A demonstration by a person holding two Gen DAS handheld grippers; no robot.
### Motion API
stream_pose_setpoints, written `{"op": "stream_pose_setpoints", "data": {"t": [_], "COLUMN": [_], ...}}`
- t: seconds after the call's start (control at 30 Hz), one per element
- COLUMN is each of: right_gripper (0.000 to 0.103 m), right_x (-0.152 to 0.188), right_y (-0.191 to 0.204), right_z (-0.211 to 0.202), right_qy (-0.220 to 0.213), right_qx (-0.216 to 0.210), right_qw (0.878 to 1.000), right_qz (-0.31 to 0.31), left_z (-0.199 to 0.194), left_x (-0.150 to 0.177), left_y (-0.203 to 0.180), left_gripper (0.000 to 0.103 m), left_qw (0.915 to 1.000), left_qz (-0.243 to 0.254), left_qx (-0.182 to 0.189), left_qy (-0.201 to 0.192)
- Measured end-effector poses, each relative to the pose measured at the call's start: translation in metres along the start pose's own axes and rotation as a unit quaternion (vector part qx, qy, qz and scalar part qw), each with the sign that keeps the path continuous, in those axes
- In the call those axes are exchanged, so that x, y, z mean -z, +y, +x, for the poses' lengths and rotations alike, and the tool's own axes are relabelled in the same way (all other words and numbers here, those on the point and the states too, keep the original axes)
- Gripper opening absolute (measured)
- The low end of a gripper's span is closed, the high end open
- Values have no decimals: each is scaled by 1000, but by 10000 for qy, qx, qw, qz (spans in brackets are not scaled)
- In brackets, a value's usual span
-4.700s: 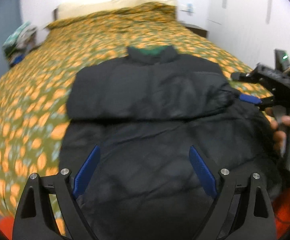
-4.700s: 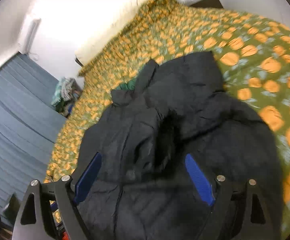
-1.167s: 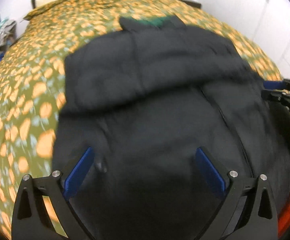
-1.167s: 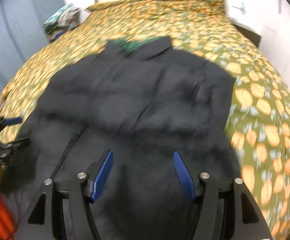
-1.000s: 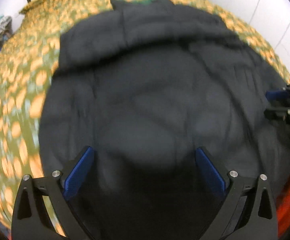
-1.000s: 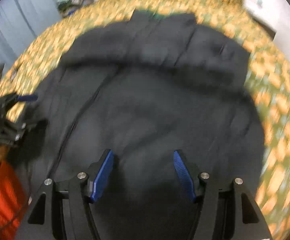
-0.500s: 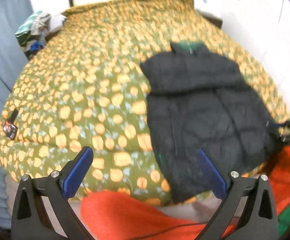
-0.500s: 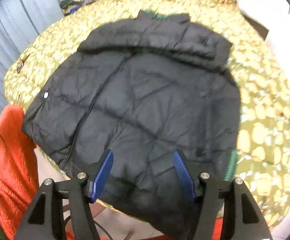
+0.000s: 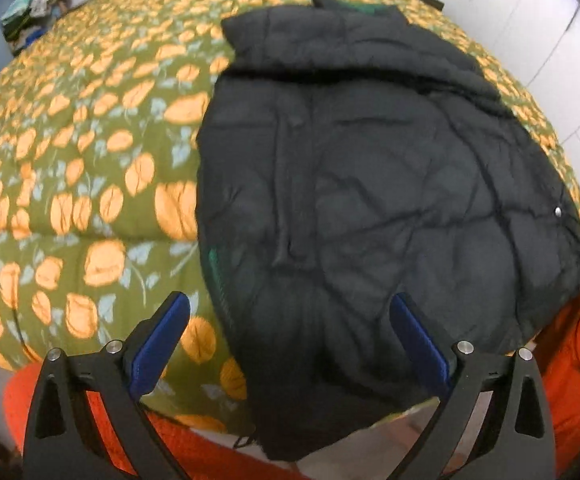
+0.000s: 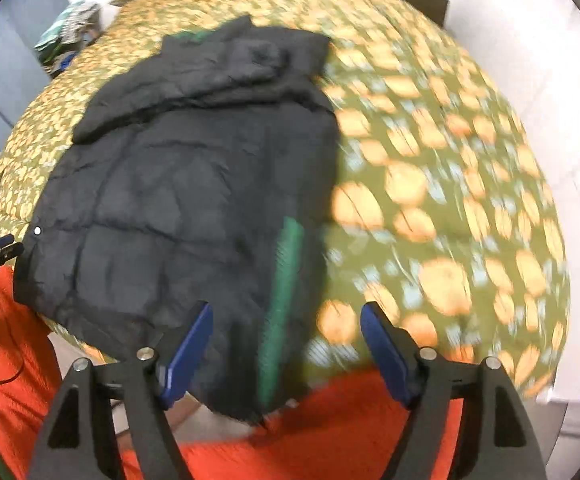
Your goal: Fold large clothes
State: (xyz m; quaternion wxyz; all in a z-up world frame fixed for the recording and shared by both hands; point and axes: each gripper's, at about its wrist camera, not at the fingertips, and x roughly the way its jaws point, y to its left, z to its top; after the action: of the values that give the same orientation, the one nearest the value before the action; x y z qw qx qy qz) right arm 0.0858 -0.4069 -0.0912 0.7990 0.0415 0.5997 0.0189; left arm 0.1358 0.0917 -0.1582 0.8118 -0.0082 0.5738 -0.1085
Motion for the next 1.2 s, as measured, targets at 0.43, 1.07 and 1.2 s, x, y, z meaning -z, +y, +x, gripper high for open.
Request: {"op": "stream_pose_setpoints", "data": {"t": [0.43, 1.07, 1.2], "right_gripper": [76, 18, 18], "right_x": [10, -27, -5], "right_y": [7, 11, 11], "right_z": [70, -34, -48], "right_qy": [793, -151, 11], "right_qx": [-1185, -1955, -2084], "right_qw": [9890, 9805, 9780], "right_qz": [398, 118, 127], "left_z": [41, -84, -101], "left_x": [19, 7, 27], "left_y": [-10, 19, 13], "left_gripper": [90, 11, 11], "left_qw": [9955, 9945, 9945], "left_qz": [115, -160, 15], "left_qx": [480, 1020, 976], "left_qy": [809, 160, 386]}}
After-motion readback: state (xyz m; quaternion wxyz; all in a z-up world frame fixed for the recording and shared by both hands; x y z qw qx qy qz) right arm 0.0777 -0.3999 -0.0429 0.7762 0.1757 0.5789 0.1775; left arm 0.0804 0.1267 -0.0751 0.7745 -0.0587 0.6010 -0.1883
